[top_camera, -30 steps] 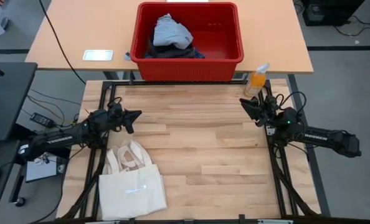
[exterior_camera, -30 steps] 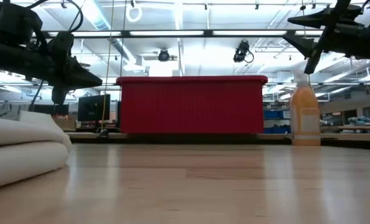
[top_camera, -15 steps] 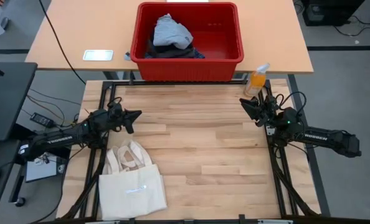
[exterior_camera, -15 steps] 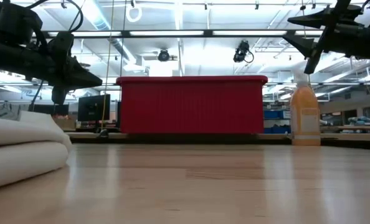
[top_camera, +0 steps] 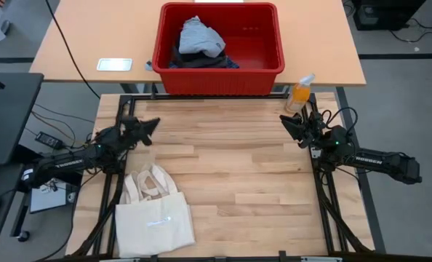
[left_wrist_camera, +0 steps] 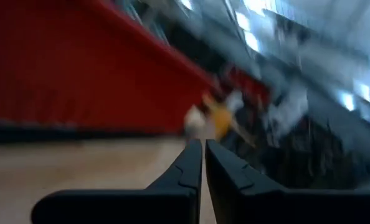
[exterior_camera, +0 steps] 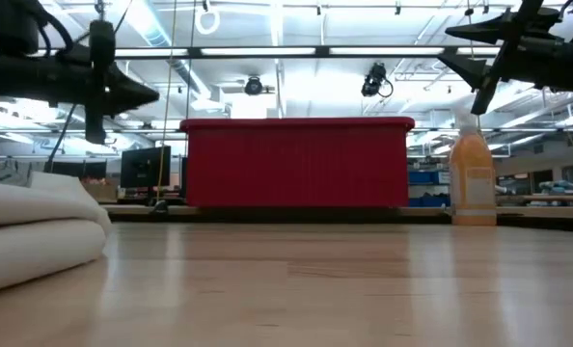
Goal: Fold laundry
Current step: Remove the gray t-shirt from the red organizer bin
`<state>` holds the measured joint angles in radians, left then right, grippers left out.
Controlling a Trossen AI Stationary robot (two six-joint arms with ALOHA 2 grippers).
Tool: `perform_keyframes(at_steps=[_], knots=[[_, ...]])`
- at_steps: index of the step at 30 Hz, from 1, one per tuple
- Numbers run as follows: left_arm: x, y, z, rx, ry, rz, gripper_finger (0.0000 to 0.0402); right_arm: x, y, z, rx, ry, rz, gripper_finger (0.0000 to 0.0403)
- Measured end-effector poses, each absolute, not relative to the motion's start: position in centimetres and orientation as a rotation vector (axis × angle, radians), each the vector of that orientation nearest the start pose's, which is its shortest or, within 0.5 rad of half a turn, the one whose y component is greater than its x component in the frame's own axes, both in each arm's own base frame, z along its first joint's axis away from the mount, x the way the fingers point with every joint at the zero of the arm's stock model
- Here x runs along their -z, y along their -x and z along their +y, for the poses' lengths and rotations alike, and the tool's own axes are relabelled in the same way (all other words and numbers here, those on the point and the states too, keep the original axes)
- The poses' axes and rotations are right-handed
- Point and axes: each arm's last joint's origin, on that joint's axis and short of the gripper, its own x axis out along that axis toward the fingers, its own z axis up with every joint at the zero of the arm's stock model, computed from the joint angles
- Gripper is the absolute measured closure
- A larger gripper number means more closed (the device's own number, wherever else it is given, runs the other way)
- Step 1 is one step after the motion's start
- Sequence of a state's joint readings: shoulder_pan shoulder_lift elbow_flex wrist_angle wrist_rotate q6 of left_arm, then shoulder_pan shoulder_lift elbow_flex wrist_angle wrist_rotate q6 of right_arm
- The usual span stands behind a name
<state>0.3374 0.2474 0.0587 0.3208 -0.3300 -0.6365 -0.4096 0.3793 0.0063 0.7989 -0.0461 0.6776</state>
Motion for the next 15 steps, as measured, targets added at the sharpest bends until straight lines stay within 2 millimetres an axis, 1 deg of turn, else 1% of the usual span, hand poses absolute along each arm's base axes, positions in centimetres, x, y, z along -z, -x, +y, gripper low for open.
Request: perform_keyframes(at_steps=[3, 5, 9, 15], knots=[[-19.45, -10.04, 4.82, -0.698, 0.611, -0.383, 0.0377, -20.78, -10.40, -4.37, 0.202, -0.564, -0.519, 0.0208], [-19.33, -10.11, 4.94, -0.706, 0.685, -0.406, 0.0377, -20.78, -10.40, -4.37, 0.201, -0.563, -0.520, 0.0208], [-19.31, -10.27, 4.96, -0.639, 0.940, -0.495, 0.0377, -20.78, -10.40, -4.37, 0.202, -0.563, -0.519, 0.0208], [-19.79, -10.40, 4.73, -0.501, 1.069, -0.534, 0.0377, -20.79, -10.39, -4.38, 0.206, -0.563, -0.522, 0.0208]])
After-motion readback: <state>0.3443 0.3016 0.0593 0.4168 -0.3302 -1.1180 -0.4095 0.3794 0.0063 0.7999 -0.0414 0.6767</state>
